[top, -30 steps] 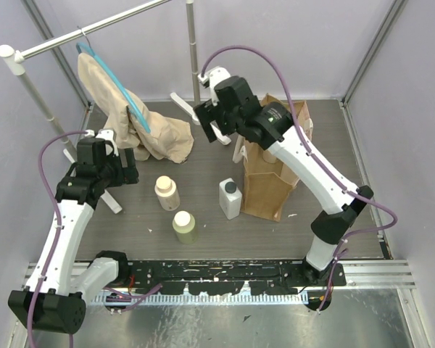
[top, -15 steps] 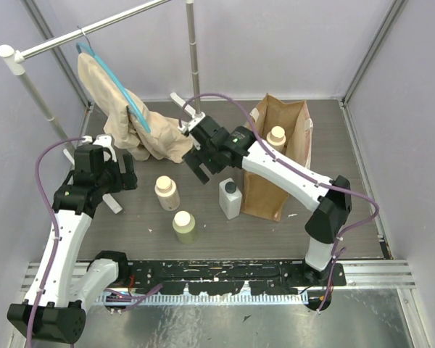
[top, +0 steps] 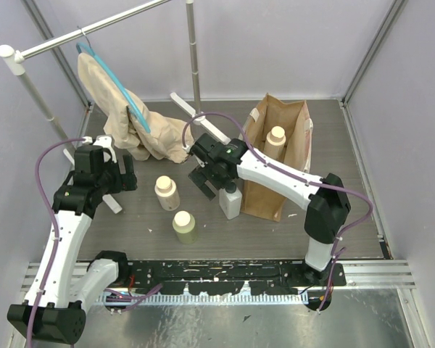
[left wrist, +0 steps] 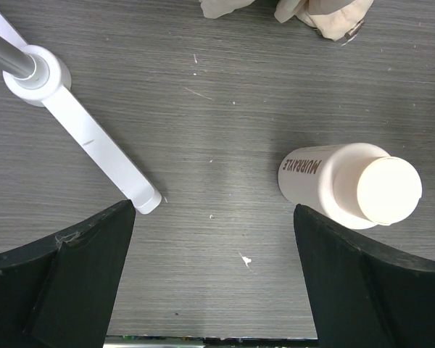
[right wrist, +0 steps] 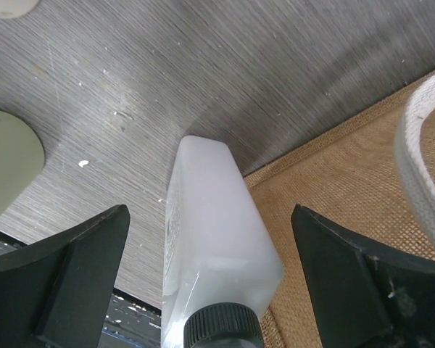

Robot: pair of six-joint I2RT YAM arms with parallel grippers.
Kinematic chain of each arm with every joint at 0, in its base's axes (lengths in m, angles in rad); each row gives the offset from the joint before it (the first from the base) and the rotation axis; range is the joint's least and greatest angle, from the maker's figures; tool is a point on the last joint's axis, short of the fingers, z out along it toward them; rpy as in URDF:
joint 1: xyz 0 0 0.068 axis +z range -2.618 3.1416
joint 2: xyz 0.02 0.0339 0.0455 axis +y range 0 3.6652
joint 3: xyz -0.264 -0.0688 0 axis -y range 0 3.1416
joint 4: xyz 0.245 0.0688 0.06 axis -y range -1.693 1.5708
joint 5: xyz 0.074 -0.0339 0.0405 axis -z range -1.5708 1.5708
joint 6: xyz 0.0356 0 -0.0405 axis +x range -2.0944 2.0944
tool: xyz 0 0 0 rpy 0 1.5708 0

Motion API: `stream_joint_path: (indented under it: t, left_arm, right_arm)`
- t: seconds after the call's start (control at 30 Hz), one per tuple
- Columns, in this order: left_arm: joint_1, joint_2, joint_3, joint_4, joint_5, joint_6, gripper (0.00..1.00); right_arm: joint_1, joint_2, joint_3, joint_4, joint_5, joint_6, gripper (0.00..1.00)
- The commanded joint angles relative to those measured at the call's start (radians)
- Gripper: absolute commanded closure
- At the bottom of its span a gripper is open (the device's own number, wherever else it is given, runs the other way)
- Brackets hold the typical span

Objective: Place the personal care products into the canvas bag

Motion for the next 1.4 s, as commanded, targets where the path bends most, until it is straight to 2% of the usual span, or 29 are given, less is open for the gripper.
stream_joint_path:
  t: [0.0, 0.33, 0.63, 0.73, 0.9, 1.03, 1.27, 1.37]
  left_arm:
    - [0.002, -0.009, -0.012, 0.004, -0.004, 0.006, 0.02]
    - [0.002, -0.010, -0.027, 0.009, 0.000, -0.004, 0.02]
    - [0.002, 0.000, -0.030, 0.020, 0.013, -0.011, 0.02]
    - [0.002, -0.003, -0.034, 0.018, 0.013, -0.011, 0.02]
    - [0.003, -0.003, -0.041, 0.023, 0.012, -0.012, 0.02]
    - [0.002, 0.000, -0.041, 0.029, 0.012, -0.013, 0.02]
    - [0.002, 0.006, -0.041, 0.032, 0.013, -0.014, 0.02]
    - [0.002, 0.007, -0.042, 0.033, 0.012, -0.012, 0.02]
  right_arm:
    - [0.000, -0.058, -0.018, 0.005, 0.020, 0.019, 0.00]
    - [-0.001, -0.119, -0.152, -0.028, -0.029, 0.096, 0.01]
    - [0.000, -0.107, -0.172, 0.025, -0.065, 0.106, 0.17]
    - [0.000, -0.100, -0.173, 0.028, -0.066, 0.104, 0.35]
    - [0.000, -0.093, -0.160, 0.008, -0.062, 0.097, 0.76]
    - [0.000, -0.085, -0.097, -0.026, -0.038, 0.093, 0.99]
    - [0.000, -0.044, 0.187, -0.086, -0.019, 0.077, 0.99]
    - [0.000, -0.048, 0.313, -0.062, 0.020, 0.075, 0.99]
